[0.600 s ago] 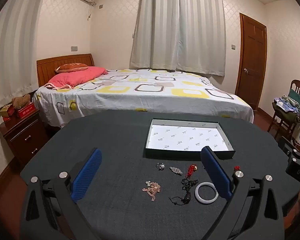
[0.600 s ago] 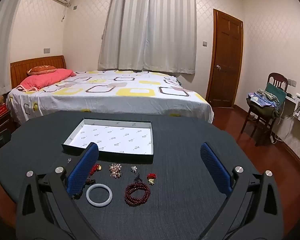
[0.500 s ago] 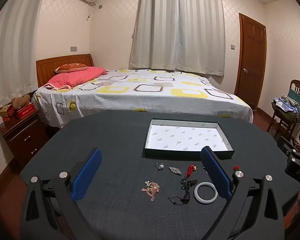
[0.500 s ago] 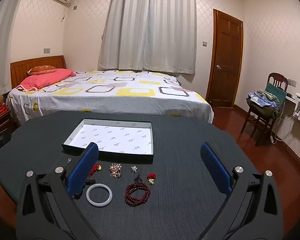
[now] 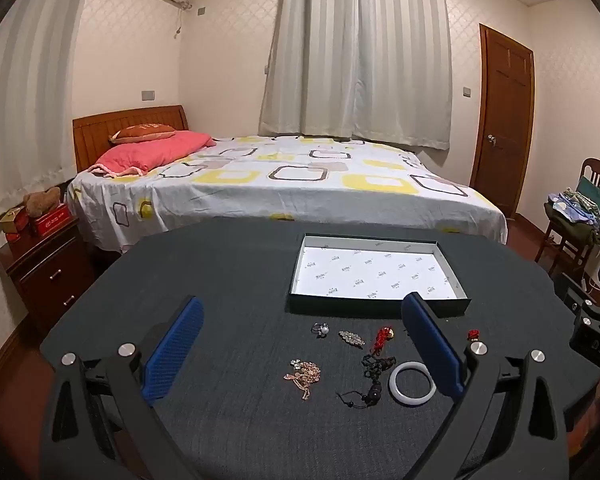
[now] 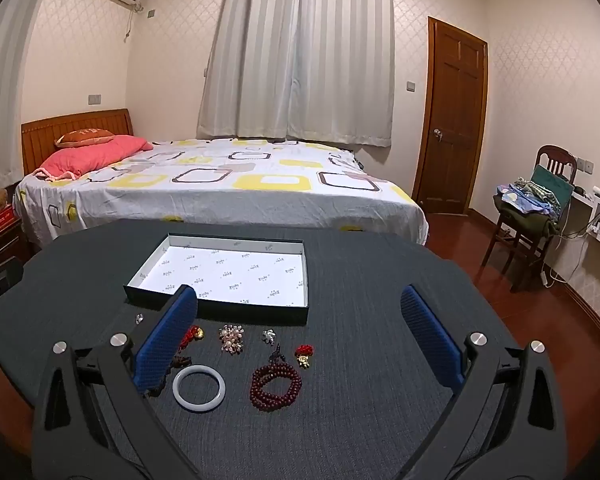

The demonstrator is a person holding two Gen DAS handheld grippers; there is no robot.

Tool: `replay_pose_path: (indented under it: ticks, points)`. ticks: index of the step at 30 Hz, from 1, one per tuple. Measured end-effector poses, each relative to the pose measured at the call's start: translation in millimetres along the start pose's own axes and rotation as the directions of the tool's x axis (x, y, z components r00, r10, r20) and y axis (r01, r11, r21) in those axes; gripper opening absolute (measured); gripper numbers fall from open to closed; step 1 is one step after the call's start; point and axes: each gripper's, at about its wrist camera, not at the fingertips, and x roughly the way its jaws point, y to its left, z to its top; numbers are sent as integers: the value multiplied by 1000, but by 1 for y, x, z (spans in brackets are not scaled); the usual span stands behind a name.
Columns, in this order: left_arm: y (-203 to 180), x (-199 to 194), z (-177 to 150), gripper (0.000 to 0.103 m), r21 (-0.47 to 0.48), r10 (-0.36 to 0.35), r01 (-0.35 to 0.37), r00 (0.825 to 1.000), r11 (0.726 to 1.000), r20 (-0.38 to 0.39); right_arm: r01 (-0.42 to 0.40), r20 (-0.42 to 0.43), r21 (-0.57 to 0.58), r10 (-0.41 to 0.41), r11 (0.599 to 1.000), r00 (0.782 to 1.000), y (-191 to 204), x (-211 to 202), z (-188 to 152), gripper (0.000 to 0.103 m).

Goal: Organize jewelry

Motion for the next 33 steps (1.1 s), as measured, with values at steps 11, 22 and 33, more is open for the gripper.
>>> replay_pose_path:
  ticks: [11,22,33]
  points:
    - [2,1,0,96,-6,1,-1,1000,1000,-10,2,-3,-2,-2,1000,1000,0,0,-1,99]
    - [4,1,-1,96,-6,2,-2,1000,1000,-10,2,-3,-3,-2,1000,1000,2,2,-3,99]
    - [4,1,0,96,-7,2,-3,1000,1000,-12,1,-3,-3,-1,1000,1000,2,2,-5,99]
